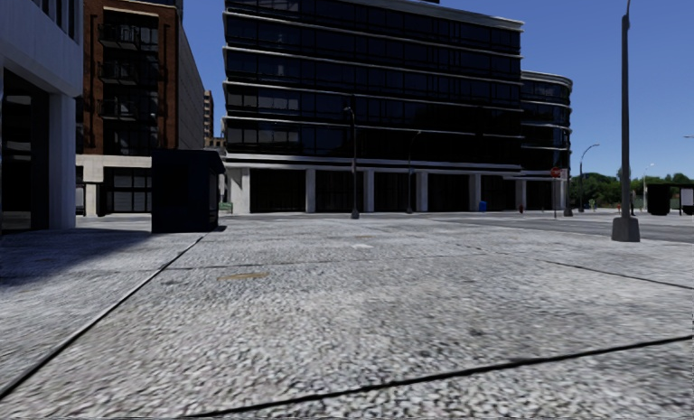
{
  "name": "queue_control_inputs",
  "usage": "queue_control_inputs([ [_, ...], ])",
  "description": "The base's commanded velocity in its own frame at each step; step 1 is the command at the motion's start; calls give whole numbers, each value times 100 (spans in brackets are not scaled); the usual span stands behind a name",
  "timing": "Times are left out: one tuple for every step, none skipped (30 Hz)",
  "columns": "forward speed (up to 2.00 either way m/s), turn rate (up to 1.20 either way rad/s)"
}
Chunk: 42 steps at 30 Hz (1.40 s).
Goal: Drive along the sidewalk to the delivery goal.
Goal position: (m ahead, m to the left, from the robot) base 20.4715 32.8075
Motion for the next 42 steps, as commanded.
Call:
queue_control_inputs([
  [200,38],
  [200,38],
  [200,31],
  [200,29],
  [200,29],
  [200,28],
  [200,28],
  [200,29],
  [200,33],
  [200,37],
  [200,38],
  [200,40],
  [200,41],
  [200,41],
  [200,41],
  [200,41],
  [200,41],
  [200,39],
  [200,38],
  [200,38],
  [200,37],
  [200,37],
  [200,37],
  [200,37],
  [200,36],
  [200,26],
  [200,4],
  [200,4],
  [200,0],
  [200,0],
  [200,0],
  [200,0],
  [200,0],
  [200,0],
  [200,0],
  [200,0],
  [200,0],
  [200,0],
  [200,0],
  [200,0],
  [200,0],
  [200,0],
])
